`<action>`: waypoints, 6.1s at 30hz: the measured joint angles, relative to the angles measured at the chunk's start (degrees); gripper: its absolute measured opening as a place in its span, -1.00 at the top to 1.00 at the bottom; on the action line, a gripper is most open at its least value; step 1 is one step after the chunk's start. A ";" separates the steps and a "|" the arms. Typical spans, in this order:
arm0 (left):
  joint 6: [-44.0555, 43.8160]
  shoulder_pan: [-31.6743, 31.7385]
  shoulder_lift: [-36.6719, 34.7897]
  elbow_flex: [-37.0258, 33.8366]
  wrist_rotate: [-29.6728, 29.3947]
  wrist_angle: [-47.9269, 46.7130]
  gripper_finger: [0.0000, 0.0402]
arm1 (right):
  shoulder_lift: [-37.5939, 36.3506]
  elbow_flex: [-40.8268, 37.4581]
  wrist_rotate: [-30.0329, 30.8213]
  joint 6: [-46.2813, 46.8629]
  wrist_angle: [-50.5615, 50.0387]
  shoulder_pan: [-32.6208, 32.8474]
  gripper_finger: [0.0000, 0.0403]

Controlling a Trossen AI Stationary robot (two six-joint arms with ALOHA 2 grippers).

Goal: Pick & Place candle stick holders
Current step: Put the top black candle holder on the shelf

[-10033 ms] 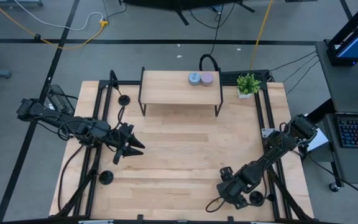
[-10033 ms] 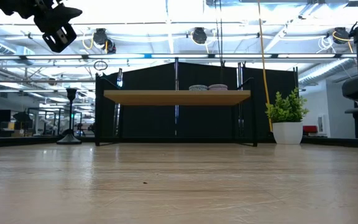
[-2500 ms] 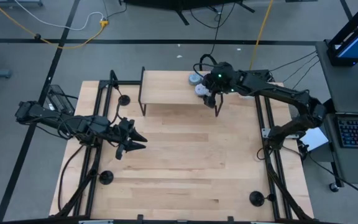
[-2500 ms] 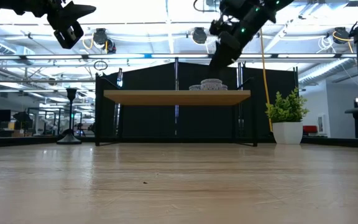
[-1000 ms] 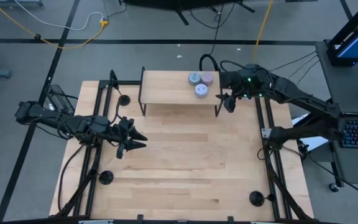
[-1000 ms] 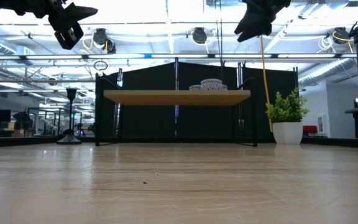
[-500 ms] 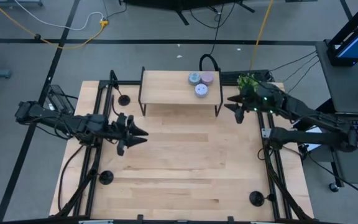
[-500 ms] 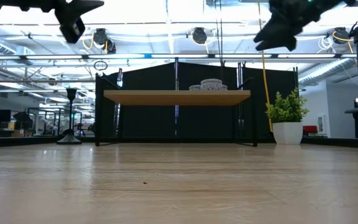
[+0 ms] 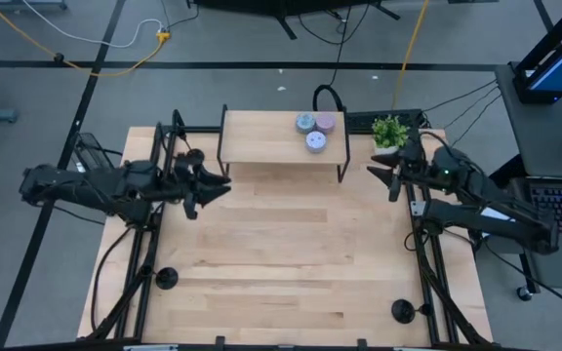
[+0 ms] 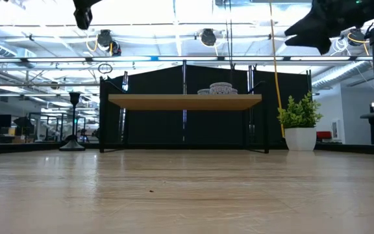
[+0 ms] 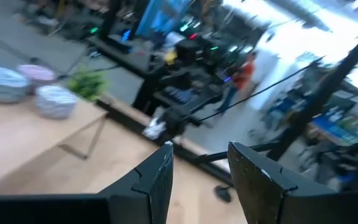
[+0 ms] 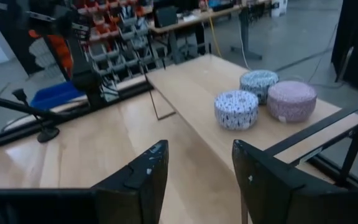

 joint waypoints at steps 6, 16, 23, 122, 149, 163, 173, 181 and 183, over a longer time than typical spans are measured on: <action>-1.88 6.12 2.29 15.04 -0.02 -27.49 0.21 | -3.35 -1.16 -0.04 -0.07 -0.60 0.00 0.15; -7.00 18.99 10.71 31.79 0.04 -58.45 0.21 | -7.16 -6.37 -3.21 2.33 0.71 0.00 0.15; -7.31 31.91 15.20 36.03 1.55 -68.10 0.21 | -8.27 -6.72 -3.23 1.96 0.68 0.00 0.15; -6.45 62.25 32.46 36.10 -0.62 -71.32 0.21 | -19.72 -8.44 -2.78 1.06 -4.89 -0.07 0.15; -7.38 61.91 32.70 35.74 1.03 -71.47 0.21 | -19.72 -8.47 -2.78 1.50 -4.87 -0.07 0.15; -6.99 61.88 32.70 32.81 1.16 -69.69 0.21 | -19.72 -8.47 -2.78 1.74 -4.87 -0.07 0.15; -7.12 61.73 33.20 32.82 1.70 -70.20 0.21 | -19.72 -8.47 -2.75 1.74 -4.87 -0.04 0.15; -6.91 61.41 38.31 32.80 3.04 -70.07 0.21 | -19.72 -8.47 -2.75 1.74 -4.85 -0.07 0.15; -6.69 61.42 39.55 32.96 2.64 -70.09 0.21 | -19.72 -8.47 -2.75 1.74 -4.86 -0.05 0.15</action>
